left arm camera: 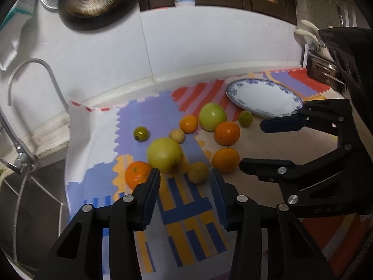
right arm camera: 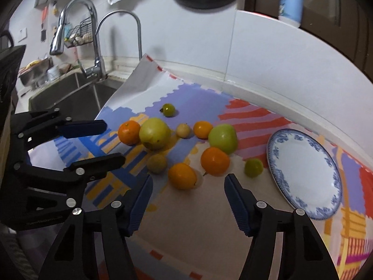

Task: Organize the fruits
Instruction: 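Grasp a small yellow fruit with the left tool while the right tool grasps an orange, then carry both held fruits over the blue-rimmed plate and lower them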

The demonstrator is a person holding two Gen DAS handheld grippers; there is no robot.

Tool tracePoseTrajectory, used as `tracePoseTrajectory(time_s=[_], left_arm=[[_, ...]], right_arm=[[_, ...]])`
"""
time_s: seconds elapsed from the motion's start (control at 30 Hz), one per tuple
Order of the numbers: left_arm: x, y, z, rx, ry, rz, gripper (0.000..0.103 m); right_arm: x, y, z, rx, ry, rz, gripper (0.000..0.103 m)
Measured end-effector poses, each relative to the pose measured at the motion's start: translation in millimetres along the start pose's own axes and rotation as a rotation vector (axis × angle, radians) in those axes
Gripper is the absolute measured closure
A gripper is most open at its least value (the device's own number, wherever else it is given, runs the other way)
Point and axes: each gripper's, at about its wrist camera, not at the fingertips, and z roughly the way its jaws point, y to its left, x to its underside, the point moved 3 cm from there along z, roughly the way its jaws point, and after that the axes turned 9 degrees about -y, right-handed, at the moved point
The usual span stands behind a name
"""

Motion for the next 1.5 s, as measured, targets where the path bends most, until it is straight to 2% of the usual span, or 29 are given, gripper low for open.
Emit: tracePoseTrajectory(time_s=[0.13,0.43,0.63,0.9,0.93,1.2,1.5], left_arm=[[1,-2,17,0.029,0.035,0.014,0.063],[6,-5,37,0.094,0.052,0.106,0.065],[8,-4,49,0.124,0.072,0.114,0.070],[9,-3,59,0.151,0.102,0.085,0.075],[9,-3,60,0.150,0.102,0.082,0.075],[4,1,46,0.116,0.073,0.015,0.075],[-12,6,17,0.040,0.009,-0.098,0.075]], right_arm=[[5,-6,17,-0.042,0.034,0.004,0.048],[9,-3,38,-0.092,0.058,-0.069,0.051],[10,0,47,-0.123,0.075,-0.108,0.058],[12,-2,52,-0.153,0.085,-0.088,0.064],[13,-1,52,-0.160,0.089,-0.083,0.067],[15,-7,42,-0.125,0.079,-0.017,0.067],[4,-16,12,-0.051,0.014,0.096,0.067]])
